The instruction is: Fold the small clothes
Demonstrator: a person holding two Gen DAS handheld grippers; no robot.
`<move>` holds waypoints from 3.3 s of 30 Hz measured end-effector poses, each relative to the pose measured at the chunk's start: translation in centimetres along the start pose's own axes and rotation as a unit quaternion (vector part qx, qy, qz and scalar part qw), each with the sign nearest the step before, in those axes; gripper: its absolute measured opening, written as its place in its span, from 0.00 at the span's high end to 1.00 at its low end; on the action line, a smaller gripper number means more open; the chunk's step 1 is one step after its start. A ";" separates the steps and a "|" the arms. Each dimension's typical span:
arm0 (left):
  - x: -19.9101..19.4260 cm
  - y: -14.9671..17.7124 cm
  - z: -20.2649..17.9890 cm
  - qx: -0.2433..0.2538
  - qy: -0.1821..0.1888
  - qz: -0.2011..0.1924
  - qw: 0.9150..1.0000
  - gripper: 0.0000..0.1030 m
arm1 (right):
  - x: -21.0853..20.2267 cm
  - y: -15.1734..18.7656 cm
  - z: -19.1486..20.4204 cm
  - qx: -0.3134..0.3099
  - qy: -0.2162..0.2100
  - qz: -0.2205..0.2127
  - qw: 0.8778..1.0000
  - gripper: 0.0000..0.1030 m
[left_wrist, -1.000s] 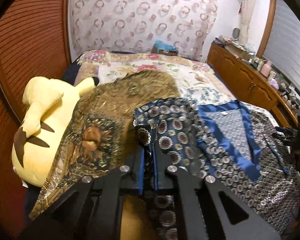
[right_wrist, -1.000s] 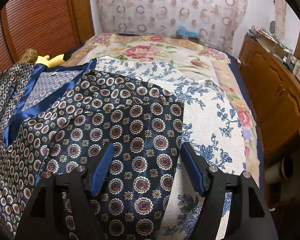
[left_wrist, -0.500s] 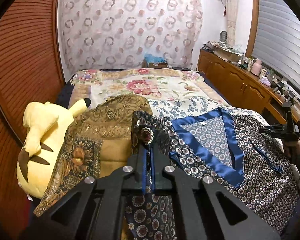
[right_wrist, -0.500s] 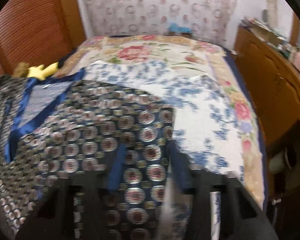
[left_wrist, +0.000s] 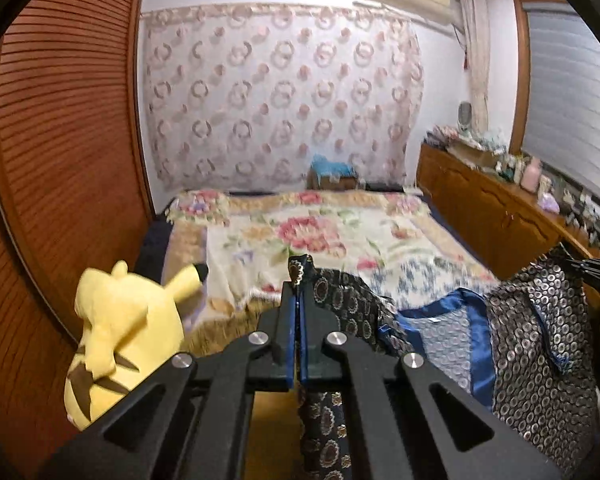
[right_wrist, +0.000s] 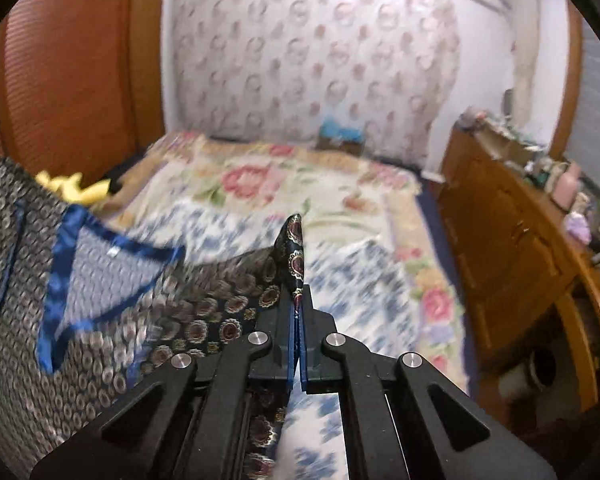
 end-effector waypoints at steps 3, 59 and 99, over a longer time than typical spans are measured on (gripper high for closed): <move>0.5 -1.1 0.1 0.000 -0.008 -0.007 1.000 1.00 | -0.5 -1.6 -1.4 0.007 0.020 -0.010 1.000 1.00; -17.2 25.1 0.9 -0.045 0.053 0.031 0.997 0.71 | -17.3 23.6 4.0 0.011 -0.034 0.014 0.999 0.88; -4.2 25.4 -0.3 -0.022 0.046 0.182 0.982 0.47 | -4.9 20.3 2.3 0.017 -0.041 0.100 0.994 0.38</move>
Point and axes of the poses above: each gripper's, at about its wrist camera, not at the fingertips, and x roughly the way its jaws point, z to its left, y to its underside, the point moved 1 cm from there along x, roughly the way its jaws point, and after that the axes turned 4 degrees about z, right-handed, at the moved point
